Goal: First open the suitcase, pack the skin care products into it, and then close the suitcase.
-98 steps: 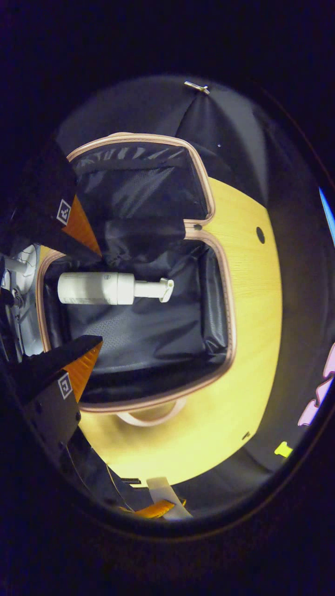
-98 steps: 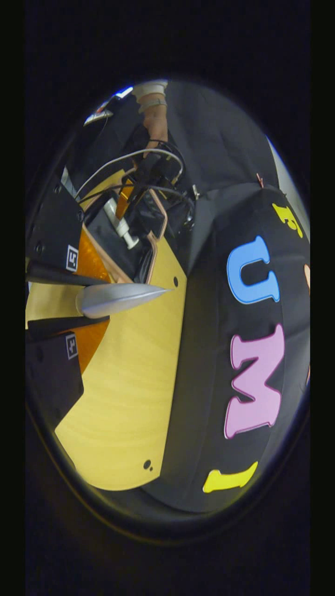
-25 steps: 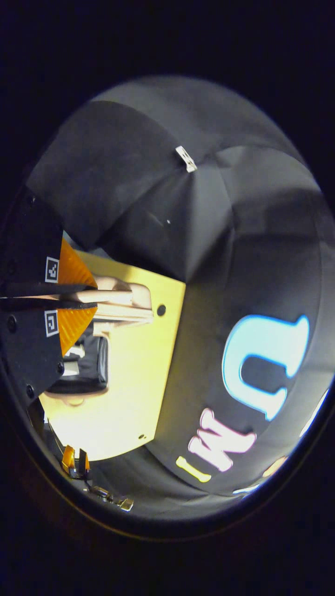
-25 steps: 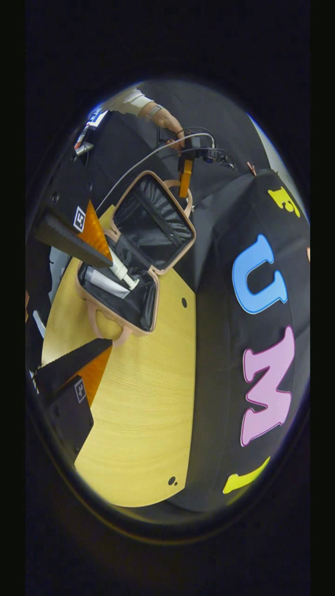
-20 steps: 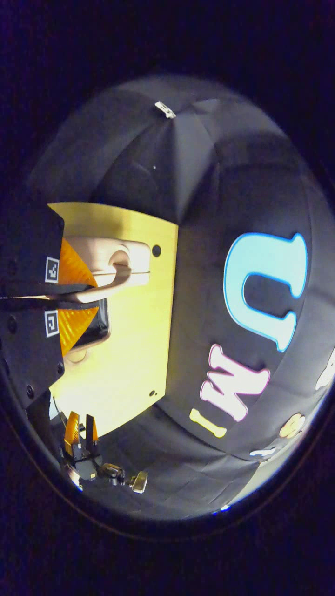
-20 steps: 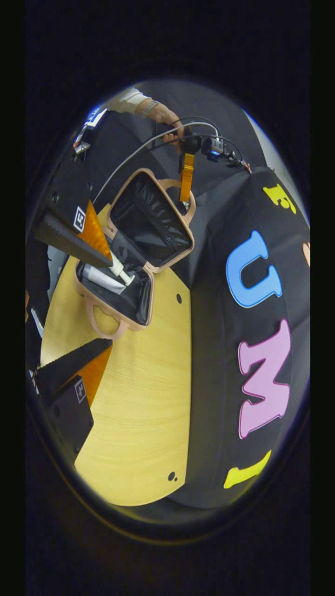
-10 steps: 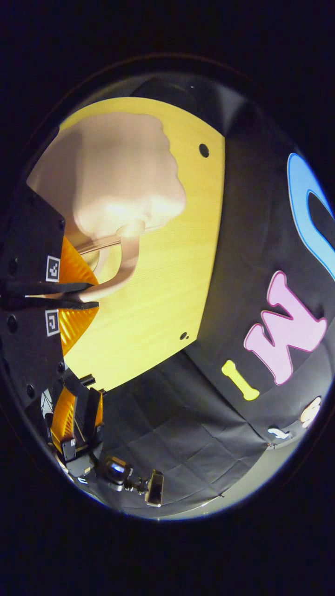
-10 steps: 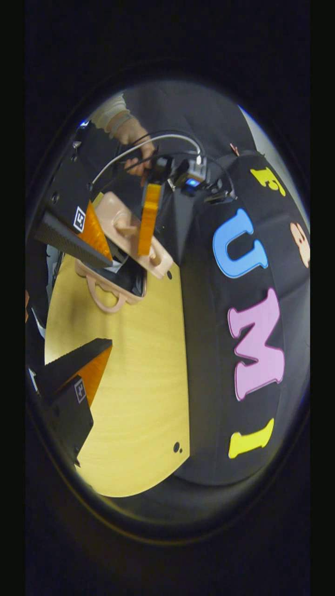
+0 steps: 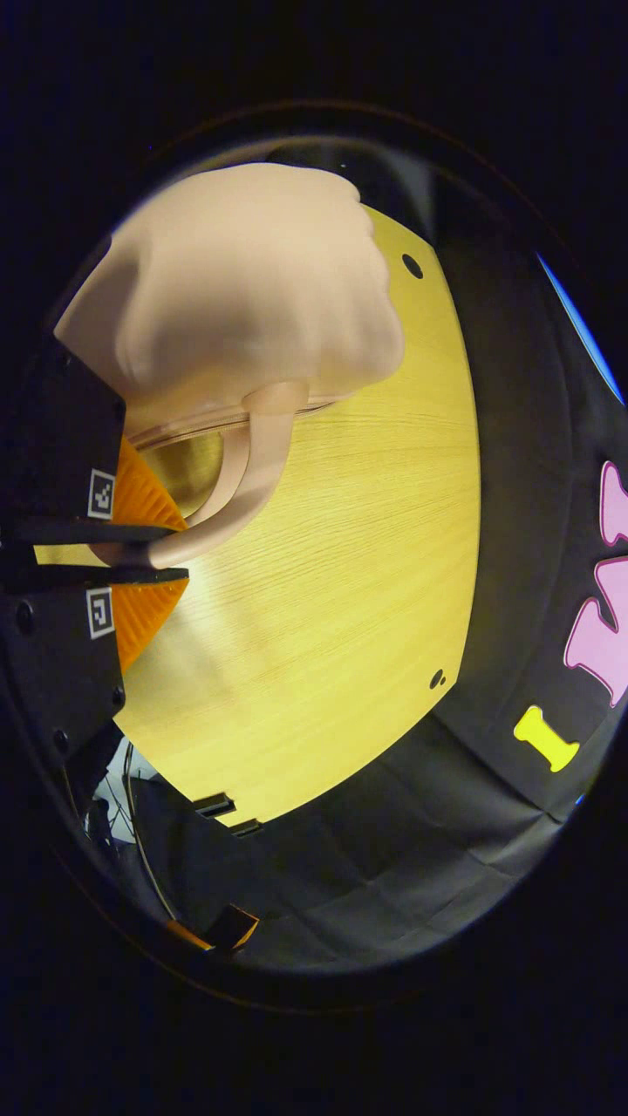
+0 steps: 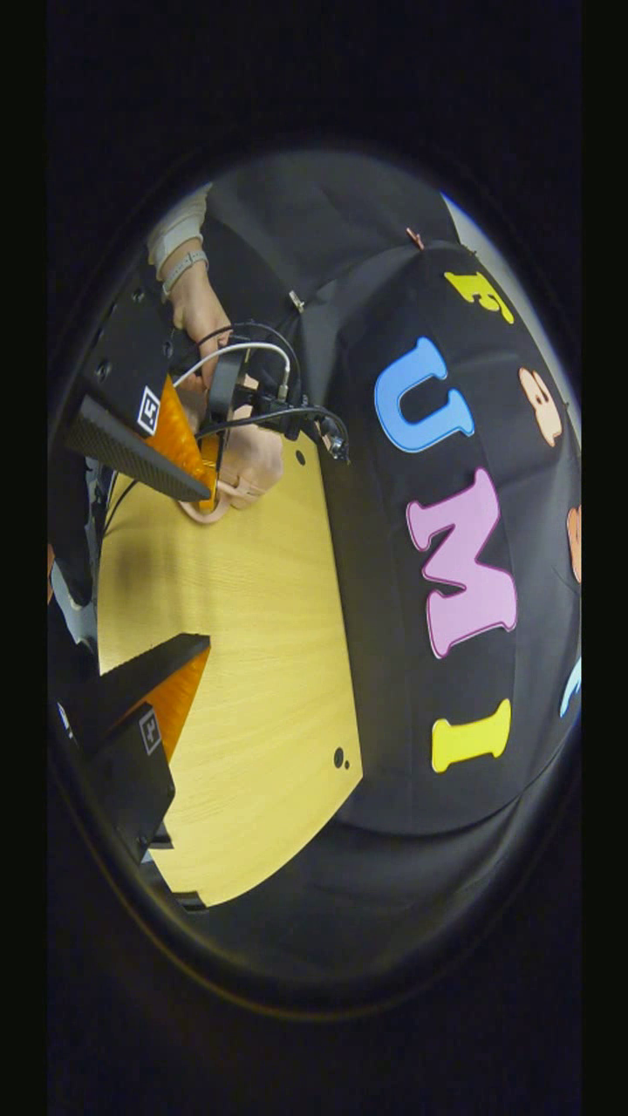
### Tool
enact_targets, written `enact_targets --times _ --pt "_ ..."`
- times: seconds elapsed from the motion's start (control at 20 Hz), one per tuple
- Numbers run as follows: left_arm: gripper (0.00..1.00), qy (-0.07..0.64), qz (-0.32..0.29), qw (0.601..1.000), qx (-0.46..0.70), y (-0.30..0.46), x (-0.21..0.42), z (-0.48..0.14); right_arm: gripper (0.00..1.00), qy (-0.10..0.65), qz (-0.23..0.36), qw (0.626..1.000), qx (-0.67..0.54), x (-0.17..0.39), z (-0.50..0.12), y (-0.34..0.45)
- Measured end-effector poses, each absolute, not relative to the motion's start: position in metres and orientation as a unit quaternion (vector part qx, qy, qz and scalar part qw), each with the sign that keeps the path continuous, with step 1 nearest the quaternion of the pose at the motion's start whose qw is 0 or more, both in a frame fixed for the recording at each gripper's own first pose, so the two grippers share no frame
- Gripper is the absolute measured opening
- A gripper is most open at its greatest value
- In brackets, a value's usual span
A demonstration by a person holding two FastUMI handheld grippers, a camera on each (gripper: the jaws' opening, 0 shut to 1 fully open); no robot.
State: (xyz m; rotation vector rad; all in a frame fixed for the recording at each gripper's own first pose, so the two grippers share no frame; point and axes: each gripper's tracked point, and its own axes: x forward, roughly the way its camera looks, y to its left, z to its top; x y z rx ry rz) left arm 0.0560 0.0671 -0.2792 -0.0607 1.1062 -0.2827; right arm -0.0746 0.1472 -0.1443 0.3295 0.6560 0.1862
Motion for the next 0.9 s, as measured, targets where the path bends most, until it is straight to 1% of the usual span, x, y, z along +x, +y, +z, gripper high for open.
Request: enact_targets --times 0.05,0.1,0.2,0.25,0.3,0.35,0.4,0.5,0.75,0.9 --pt "0.16 0.521 -0.126 0.844 -0.025 0.068 0.056 -0.279 0.97 0.319 0.093 0.929 0.164 -0.078 -0.143 0.146" --pt "0.21 0.51 -0.123 0.851 -0.02 0.07 0.06 -0.281 0.97 0.315 0.098 0.93 0.164 -0.08 -0.142 0.144" --pt "0.27 0.477 -0.122 0.87 -0.023 0.069 0.069 -0.274 0.96 0.297 0.114 0.937 0.141 -0.082 -0.142 0.138" --pt "0.34 0.454 -0.117 0.883 -0.018 0.067 0.075 -0.267 0.96 0.296 0.12 0.94 0.124 -0.082 -0.148 0.132" --pt "0.59 0.424 -0.104 0.9 -0.008 0.066 0.08 -0.251 0.96 0.291 0.127 0.941 0.112 -0.081 -0.149 0.127" --pt "0.7 0.401 -0.09 0.912 -0.001 0.065 0.077 -0.236 0.96 0.286 0.136 0.943 0.106 -0.082 -0.146 0.124" --pt "1.0 0.378 -0.073 0.923 0.005 0.062 0.078 -0.223 0.96 0.277 0.142 0.945 0.102 -0.083 -0.141 0.118" --pt "0.97 0.341 -0.06 0.938 0.003 0.054 0.066 -0.193 0.96 0.258 0.148 0.95 0.095 -0.087 -0.13 0.103" --pt "0.97 0.232 -0.031 0.972 0.022 0.028 0.029 -0.102 0.96 0.215 0.163 0.96 0.081 -0.099 -0.1 0.078" --pt "0.96 0.167 -0.018 0.984 0.053 0.01 0.002 -0.051 0.96 0.17 0.169 0.968 0.067 -0.101 -0.068 0.067"
